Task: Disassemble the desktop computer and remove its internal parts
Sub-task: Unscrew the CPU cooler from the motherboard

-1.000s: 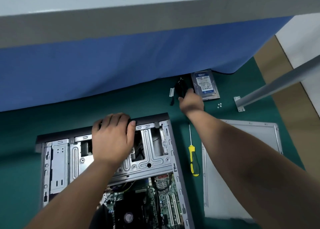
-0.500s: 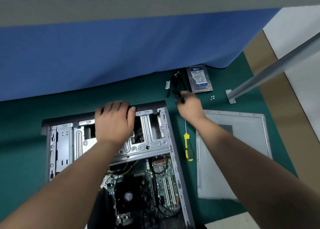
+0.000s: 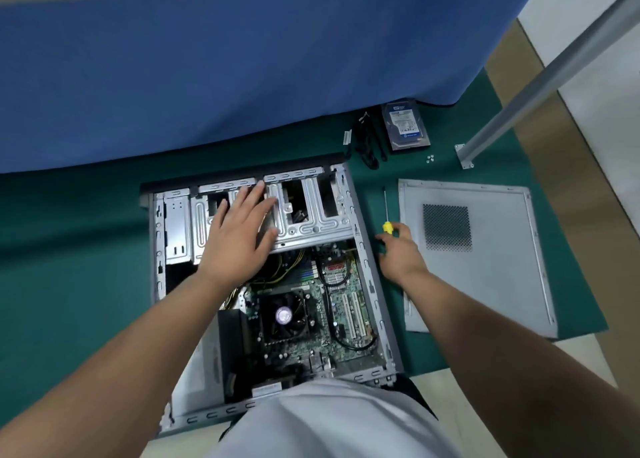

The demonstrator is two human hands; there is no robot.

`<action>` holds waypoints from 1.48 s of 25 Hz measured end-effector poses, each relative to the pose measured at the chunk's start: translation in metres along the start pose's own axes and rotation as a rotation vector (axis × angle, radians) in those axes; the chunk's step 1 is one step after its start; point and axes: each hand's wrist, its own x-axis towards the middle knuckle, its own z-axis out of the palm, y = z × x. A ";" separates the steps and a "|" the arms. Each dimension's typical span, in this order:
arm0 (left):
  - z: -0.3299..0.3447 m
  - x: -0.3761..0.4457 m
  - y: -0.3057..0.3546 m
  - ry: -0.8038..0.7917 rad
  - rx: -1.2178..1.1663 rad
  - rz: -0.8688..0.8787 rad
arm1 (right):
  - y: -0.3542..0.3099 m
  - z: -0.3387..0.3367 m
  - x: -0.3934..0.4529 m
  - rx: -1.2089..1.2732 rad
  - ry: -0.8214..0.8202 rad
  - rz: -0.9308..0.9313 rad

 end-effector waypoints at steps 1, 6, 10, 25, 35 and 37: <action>0.000 -0.014 -0.003 -0.007 0.004 -0.011 | 0.002 0.003 -0.002 -0.007 0.010 0.013; 0.007 -0.055 -0.006 -0.035 0.013 -0.028 | 0.010 0.012 -0.019 0.075 -0.007 0.023; 0.005 -0.054 0.005 0.008 -0.090 -0.097 | 0.003 -0.010 -0.035 0.325 0.144 -0.023; -0.007 -0.086 0.033 0.127 0.045 0.193 | -0.069 -0.088 -0.126 0.860 -0.128 -0.396; 0.032 -0.113 0.019 -0.274 0.355 0.221 | -0.062 -0.047 -0.146 0.468 0.203 -0.389; 0.040 -0.113 0.019 -0.340 0.413 0.238 | -0.060 -0.044 -0.149 0.365 0.264 -0.449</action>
